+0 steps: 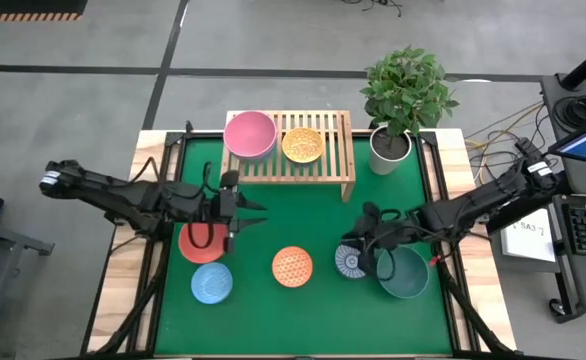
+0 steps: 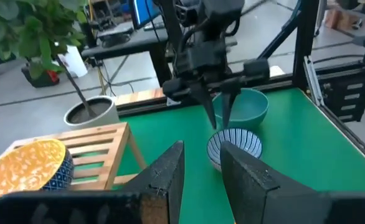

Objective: Place and stack bowls onto a shelf
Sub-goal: Stack the dark blue patterned bowl on top of the yellow patterned bowl on the shelf

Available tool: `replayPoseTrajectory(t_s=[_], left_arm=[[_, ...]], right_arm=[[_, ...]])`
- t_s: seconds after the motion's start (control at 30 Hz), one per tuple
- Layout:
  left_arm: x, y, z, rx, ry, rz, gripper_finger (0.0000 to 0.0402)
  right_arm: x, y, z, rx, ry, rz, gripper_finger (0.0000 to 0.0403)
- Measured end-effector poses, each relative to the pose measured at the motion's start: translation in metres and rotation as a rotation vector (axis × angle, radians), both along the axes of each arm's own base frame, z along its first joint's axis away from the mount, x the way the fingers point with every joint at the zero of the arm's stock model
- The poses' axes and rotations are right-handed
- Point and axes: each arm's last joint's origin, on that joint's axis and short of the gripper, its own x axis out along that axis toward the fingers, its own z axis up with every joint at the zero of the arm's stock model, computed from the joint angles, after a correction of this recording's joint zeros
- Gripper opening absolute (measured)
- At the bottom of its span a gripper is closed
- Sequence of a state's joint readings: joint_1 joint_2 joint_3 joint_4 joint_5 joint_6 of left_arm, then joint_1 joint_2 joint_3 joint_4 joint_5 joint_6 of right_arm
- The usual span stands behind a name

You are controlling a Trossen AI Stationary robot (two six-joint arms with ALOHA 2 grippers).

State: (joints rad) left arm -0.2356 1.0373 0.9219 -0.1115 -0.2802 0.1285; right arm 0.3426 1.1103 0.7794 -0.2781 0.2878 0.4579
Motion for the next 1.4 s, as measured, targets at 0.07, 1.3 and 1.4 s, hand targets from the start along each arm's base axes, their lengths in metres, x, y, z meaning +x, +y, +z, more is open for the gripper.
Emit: replayPoseTrajectory(t_s=[0.07,1.3,1.4], left_arm=[[-0.002,0.001,0.002,0.006,-0.008,0.000,0.0086],[0.002,0.002,-0.008,0.042,0.056,0.068,0.0086],[0.004,0.001,-0.012,0.031,0.071,0.072,0.0086]], right_arm=[[0.002,-0.002,0.002,-0.013,0.089,-0.025,0.0068],[0.047,-0.016,-0.062,-0.085,0.724,0.076,0.0025],[0.047,-0.017,-0.056,-0.059,0.703,0.081,0.0017]])
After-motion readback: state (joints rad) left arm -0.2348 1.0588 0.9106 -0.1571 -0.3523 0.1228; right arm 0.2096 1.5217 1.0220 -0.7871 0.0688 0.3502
